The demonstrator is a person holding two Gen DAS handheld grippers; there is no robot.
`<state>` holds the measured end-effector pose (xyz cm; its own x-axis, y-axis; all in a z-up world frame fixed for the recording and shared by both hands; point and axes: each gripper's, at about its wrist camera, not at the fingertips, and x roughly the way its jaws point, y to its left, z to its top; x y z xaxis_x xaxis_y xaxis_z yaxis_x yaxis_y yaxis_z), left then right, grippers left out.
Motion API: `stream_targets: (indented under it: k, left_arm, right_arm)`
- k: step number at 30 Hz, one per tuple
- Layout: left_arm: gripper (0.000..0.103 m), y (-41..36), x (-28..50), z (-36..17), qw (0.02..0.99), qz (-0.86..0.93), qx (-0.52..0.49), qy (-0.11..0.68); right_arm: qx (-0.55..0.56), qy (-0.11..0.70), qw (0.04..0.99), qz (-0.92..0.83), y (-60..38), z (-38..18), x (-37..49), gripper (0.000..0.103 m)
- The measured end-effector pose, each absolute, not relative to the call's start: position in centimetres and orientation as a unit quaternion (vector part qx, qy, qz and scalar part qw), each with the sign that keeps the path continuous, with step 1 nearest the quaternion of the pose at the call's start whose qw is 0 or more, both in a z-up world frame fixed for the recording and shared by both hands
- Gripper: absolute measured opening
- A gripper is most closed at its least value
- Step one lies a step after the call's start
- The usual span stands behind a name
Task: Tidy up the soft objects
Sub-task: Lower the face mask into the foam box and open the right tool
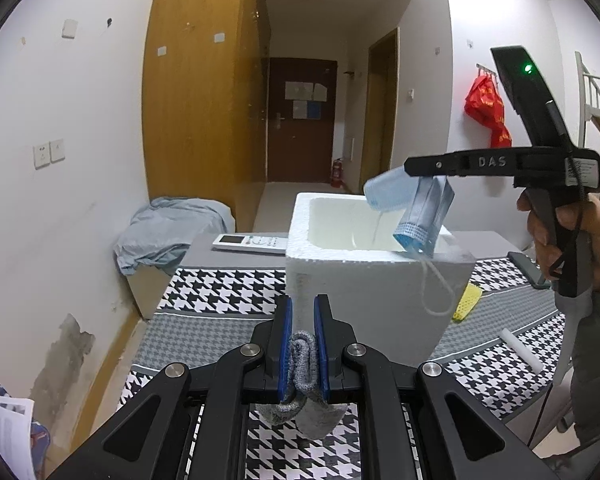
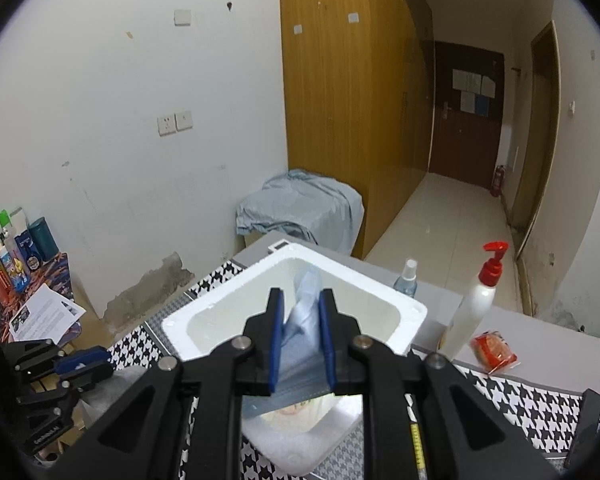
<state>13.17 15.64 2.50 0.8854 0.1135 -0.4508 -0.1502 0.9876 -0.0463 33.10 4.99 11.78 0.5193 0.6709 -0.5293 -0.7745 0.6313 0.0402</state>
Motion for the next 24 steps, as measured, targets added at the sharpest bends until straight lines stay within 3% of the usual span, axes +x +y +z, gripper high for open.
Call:
stream_targets:
  k: [11, 13, 19, 24]
  left_arm:
    - [0.012, 16.2, 13.4, 2.4, 0.969, 0.071, -0.040, 0.232]
    - [0.012, 16.2, 13.3, 2.4, 0.969, 0.071, -0.042, 0.231]
    - [0.012, 16.3, 13.2, 2.7, 0.970, 0.074, -0.041, 0.228]
    - [0.012, 16.1, 12.9, 3.7, 0.972, 0.074, -0.036, 0.221]
  right_arm:
    - [-0.120, 0.287, 0.862, 0.399, 6.6, 10.0, 34.4, 0.024]
    - [-0.123, 0.291, 0.861, 0.398, 7.0, 9.8, 34.5, 0.055]
    - [-0.134, 0.278, 0.864, 0.397, 6.9, 9.7, 34.1, 0.090]
    - [-0.132, 0.274, 0.863, 0.402, 6.4, 9.8, 33.7, 0.095]
